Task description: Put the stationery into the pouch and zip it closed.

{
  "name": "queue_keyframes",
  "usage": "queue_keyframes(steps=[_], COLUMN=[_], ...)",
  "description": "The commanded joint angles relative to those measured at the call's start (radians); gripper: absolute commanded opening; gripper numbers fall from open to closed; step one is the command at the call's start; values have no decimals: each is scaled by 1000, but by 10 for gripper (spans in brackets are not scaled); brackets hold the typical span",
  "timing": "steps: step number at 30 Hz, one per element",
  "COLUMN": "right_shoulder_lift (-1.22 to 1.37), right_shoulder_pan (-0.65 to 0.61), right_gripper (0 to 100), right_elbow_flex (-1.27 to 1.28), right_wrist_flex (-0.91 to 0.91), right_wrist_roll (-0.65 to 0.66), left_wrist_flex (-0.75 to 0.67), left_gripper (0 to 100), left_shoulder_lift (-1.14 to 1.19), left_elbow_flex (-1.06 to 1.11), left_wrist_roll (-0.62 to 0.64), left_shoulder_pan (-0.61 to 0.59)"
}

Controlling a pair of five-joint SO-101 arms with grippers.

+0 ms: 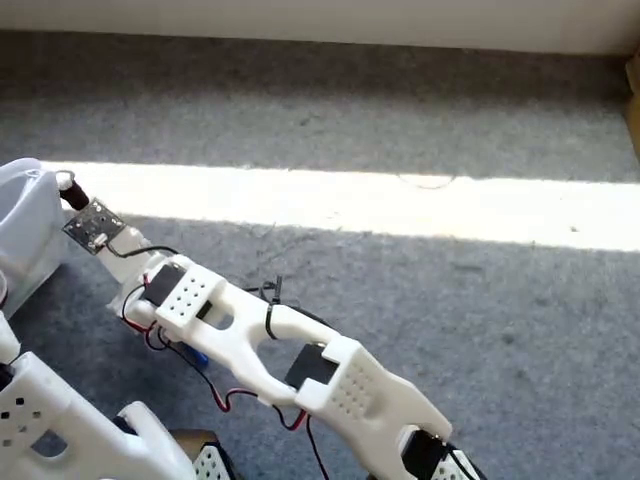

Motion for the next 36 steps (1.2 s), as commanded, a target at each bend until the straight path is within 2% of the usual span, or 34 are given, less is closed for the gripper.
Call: queue_keyframes(steps=[1, 4, 7, 10, 12, 17, 21, 26, 36], right_shoulder_lift=[2, 15, 15, 15, 8, 5, 7, 7, 5], right_shoulder_pan=[15, 24, 39, 53, 62, 71, 79, 128, 231], right_gripper=[195, 176, 86, 2, 6, 5, 5, 5, 5], right_elbow_flex=[-88, -94, -94, -94, -90, -107, -156, -268, -308], right_wrist_flex=[-15, 22, 41, 42, 50, 157, 302, 496, 710], right_wrist_roll=[-2, -2, 3, 98, 140, 141, 143, 138, 138], left_wrist_flex=[-37, -37, -37, -35, -31, -29, -29, -29, -37], left_gripper=[18, 18, 18, 18, 18, 18, 18, 18, 24], left_shoulder_lift=[-25, -25, -25, -25, -25, -27, -27, -27, -27], left_elbow_flex=[-15, -15, -15, -13, -13, -13, -13, -13, -22], left_wrist_roll=[12, 12, 12, 12, 12, 12, 12, 12, 12], left_shoulder_pan=[4, 4, 4, 27, 51, 85, 116, 168, 303])
